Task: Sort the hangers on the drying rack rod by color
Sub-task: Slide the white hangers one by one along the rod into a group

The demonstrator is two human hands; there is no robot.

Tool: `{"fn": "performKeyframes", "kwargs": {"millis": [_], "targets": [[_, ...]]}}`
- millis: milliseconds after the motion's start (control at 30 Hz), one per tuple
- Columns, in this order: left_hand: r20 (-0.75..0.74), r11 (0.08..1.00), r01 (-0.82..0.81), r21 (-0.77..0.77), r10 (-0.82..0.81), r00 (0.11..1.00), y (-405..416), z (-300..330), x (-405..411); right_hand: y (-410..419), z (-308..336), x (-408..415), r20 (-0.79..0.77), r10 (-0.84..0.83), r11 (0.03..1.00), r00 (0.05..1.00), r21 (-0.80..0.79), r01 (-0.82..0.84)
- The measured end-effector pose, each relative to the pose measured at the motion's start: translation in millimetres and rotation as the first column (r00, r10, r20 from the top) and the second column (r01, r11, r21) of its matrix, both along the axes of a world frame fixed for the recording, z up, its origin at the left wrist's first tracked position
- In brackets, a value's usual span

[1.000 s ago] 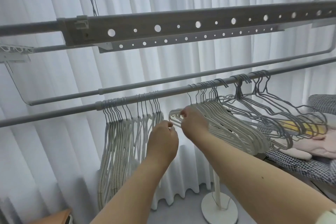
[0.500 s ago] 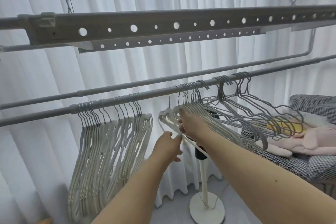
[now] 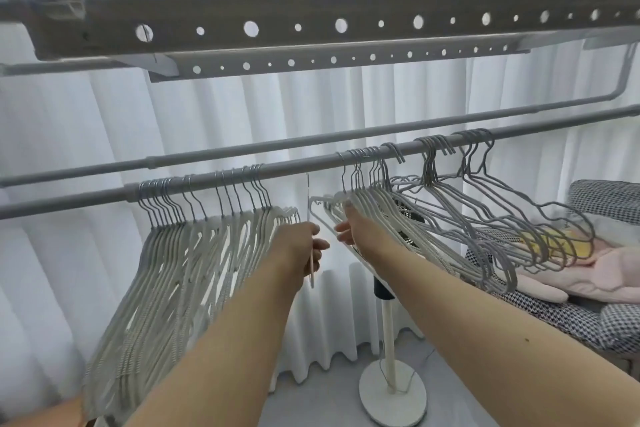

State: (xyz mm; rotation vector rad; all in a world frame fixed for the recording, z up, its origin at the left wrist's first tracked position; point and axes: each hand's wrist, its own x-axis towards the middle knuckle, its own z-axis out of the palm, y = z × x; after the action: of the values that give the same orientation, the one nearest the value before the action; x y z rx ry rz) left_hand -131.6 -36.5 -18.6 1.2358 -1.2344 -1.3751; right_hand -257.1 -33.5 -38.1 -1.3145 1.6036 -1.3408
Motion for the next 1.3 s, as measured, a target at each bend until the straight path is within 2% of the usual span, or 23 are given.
{"fn": "performKeyframes", "kwargs": {"millis": [100,233,333,367,400,467,567,633,667,700,733,767,800,833,900,967,1300], "targets": [[-0.124,0.996,0.071,0.062,-0.063,0.990,10,3,10,-5,-4,-1,-0.082,-0.059,0.998,0.995,0.006,0.060],[-0.316,0.960,0.243,0.141,-0.189,0.930,28,17,33,-12,-4,7,-0.162,-0.046,0.992,0.986,0.107,0.064],[-0.413,0.917,0.368,0.157,-0.277,0.867,41,29,49,-14,-5,17,-0.149,-0.023,0.992,0.989,0.122,0.041],[-0.436,0.907,0.394,0.150,-0.297,0.849,44,34,53,-16,-7,19,-0.102,-0.006,0.992,0.995,0.124,0.019],[-0.446,0.905,0.404,0.134,-0.309,0.840,45,37,57,-15,-8,21,-0.051,0.013,0.994,0.999,0.110,-0.007],[-0.438,0.922,0.383,0.065,-0.318,0.841,46,43,63,-15,-9,25,0.049,-0.060,0.993,0.997,0.107,0.054],[-0.402,0.977,0.200,-0.069,-0.211,0.891,33,39,70,-13,-7,25,0.017,-0.233,0.972,0.972,0.046,0.232],[-0.305,0.987,-0.017,-0.160,-0.033,0.952,23,27,73,-8,-5,22,0.029,-0.378,0.926,0.925,0.012,0.378],[-0.181,0.968,-0.098,-0.229,0.056,0.982,17,18,75,-5,-6,21,0.043,-0.416,0.909,0.908,0.001,0.417],[0.020,0.935,-0.128,-0.331,0.143,0.990,12,10,76,-2,-7,19,0.061,-0.457,0.889,0.887,-0.002,0.458],[0.245,0.893,-0.100,-0.438,0.226,0.943,8,1,76,1,-8,18,0.068,-0.487,0.872,0.871,-0.004,0.489],[0.452,0.862,-0.032,-0.507,0.297,0.841,4,-7,74,4,-8,18,0.076,-0.507,0.861,0.858,-0.006,0.509],[0.614,0.845,0.043,-0.533,0.352,0.707,2,-16,72,6,-8,17,0.071,-0.526,0.849,0.848,-0.014,0.528],[0.709,0.839,0.100,-0.535,0.381,0.594,1,-23,69,9,-6,17,0.071,-0.549,0.834,0.833,-0.018,0.552],[0.781,0.831,0.169,-0.530,0.401,0.478,-3,-32,64,16,-4,14,0.076,-0.598,0.799,0.798,-0.011,0.601],[0.802,0.846,0.169,-0.505,0.388,0.454,-9,-36,61,21,-5,10,0.068,-0.644,0.763,0.762,-0.016,0.647],[0.694,0.869,0.093,-0.486,0.319,0.645,-7,-41,62,35,-19,4,-0.022,-0.748,0.664,0.664,-0.020,0.748]]}}
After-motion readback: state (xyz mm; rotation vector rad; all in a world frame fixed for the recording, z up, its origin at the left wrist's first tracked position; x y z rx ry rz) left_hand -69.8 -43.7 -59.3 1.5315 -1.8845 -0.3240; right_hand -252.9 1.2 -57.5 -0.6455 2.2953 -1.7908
